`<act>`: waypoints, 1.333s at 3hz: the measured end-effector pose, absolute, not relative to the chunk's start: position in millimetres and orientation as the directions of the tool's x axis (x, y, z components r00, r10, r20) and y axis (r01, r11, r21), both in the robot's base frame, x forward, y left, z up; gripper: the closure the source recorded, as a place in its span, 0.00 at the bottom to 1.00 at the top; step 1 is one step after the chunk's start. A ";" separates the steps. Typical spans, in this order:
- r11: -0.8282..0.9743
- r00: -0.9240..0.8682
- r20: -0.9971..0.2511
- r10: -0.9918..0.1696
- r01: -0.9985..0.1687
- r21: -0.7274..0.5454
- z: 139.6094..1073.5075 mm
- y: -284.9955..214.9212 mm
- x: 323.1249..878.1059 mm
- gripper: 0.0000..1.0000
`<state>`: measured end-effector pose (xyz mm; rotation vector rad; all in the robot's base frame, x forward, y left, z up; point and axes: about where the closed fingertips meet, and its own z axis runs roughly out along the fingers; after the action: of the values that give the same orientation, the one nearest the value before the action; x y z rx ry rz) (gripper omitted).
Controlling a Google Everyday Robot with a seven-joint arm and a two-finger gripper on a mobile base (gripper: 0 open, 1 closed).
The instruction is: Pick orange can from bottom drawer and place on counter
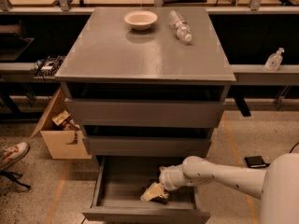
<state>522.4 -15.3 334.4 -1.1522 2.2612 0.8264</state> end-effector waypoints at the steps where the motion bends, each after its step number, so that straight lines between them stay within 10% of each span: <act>1: 0.475 -0.537 -0.654 -0.532 -0.829 0.295 302.4 -13.0 536.5 0.00; 4: 0.581 -0.566 -0.635 -0.526 -0.784 0.217 206.6 -13.9 569.4 0.00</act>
Offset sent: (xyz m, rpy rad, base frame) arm 0.0500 0.0008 -0.1061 -0.0321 -0.0781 -0.0842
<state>569.4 -13.9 206.6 -1.0433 2.3000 0.6672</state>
